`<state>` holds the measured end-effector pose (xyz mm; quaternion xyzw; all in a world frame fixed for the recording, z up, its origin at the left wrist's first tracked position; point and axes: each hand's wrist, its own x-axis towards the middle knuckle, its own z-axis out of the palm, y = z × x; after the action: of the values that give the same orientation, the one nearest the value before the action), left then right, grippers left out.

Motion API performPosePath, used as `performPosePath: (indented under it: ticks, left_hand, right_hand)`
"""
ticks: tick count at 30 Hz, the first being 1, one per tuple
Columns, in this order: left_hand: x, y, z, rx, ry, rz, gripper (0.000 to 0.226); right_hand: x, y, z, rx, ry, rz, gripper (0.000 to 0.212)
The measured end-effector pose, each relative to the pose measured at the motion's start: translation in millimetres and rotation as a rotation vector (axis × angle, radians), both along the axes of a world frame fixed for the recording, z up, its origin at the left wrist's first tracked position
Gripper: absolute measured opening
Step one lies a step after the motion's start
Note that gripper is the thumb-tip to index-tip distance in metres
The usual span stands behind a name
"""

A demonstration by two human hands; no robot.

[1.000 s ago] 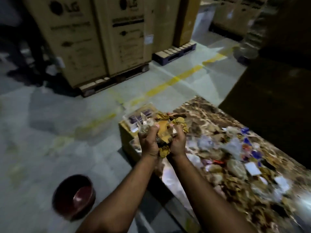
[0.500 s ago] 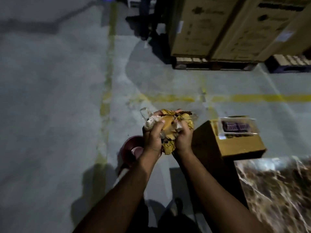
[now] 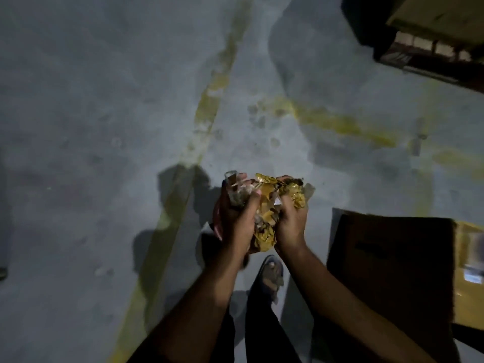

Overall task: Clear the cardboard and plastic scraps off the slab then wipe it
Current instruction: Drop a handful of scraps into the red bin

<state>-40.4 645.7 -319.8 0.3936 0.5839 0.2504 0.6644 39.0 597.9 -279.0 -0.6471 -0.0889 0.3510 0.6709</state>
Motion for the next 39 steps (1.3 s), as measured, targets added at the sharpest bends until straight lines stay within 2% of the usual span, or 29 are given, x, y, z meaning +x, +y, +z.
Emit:
performPosePath:
  ticks: [3,5,7,9,10,15,17,18,22,25,29,32,35,39]
  left_hand:
    - [9.4,9.5,-84.3,0.315,0.130,0.051,0.048]
    - [11.5,12.6,-131.9,0.400,0.172,-0.028,0.037]
    - [7.0,9.0,-185.8,0.459,0.291,-0.147,0.025]
    - [-0.8,3.0,-229.7,0.492,0.377,-0.248,0.029]
    - [-4.7,1.8,-244.0,0.488,0.402,-0.297,0.034]
    - [-30.4,4.6,-297.5,0.413,0.665,-0.581,0.082]
    - [-29.9,6.0,-297.6,0.447,0.702,-0.623,0.081]
    - [-27.6,6.3,-293.6,0.472,0.703,-0.635,0.077]
    - [-21.3,5.0,-262.7,0.514,0.720,-0.718,0.065]
    - [-21.6,-1.7,-209.7,0.576,0.738,-0.770,0.062]
    - [-23.6,-1.1,-108.1,0.698,0.754,-0.903,0.060]
    - [-21.3,-0.4,-21.6,0.748,0.825,-0.991,0.059]
    - [-18.5,-2.8,63.7,0.881,0.836,-1.031,0.060]
    - [-21.1,-20.1,162.8,1.020,0.757,-1.079,0.059]
  right_hand:
    - [14.8,4.2,-101.0,-0.119,-0.020,0.075,0.044]
    - [22.9,0.2,-161.4,-0.230,-0.069,0.141,0.042]
    - [29.4,-6.5,-215.6,-0.309,-0.131,0.216,0.039]
    - [36.3,-10.2,-258.0,-0.327,-0.124,0.336,0.035]
    - [39.9,-10.3,-274.7,-0.340,-0.129,0.416,0.040]
    - [56.7,-18.9,-348.0,-0.615,-0.311,0.785,0.120]
    - [63.4,-19.4,-344.7,-0.664,-0.361,0.847,0.134]
    - [65.7,-19.7,-340.9,-0.663,-0.370,0.873,0.130]
    - [65.1,-24.4,-310.1,-0.666,-0.451,0.890,0.092]
    - [59.6,-32.2,-256.6,-0.687,-0.519,0.882,0.080]
    - [53.9,-40.6,-147.6,-0.705,-0.601,0.897,0.071]
    - [46.5,-48.6,-59.4,-0.743,-0.781,0.909,0.068]
    - [36.8,-60.7,26.6,-0.758,-0.919,0.894,0.066]
    - [21.1,-102.1,127.2,-0.792,-0.999,0.755,0.065]
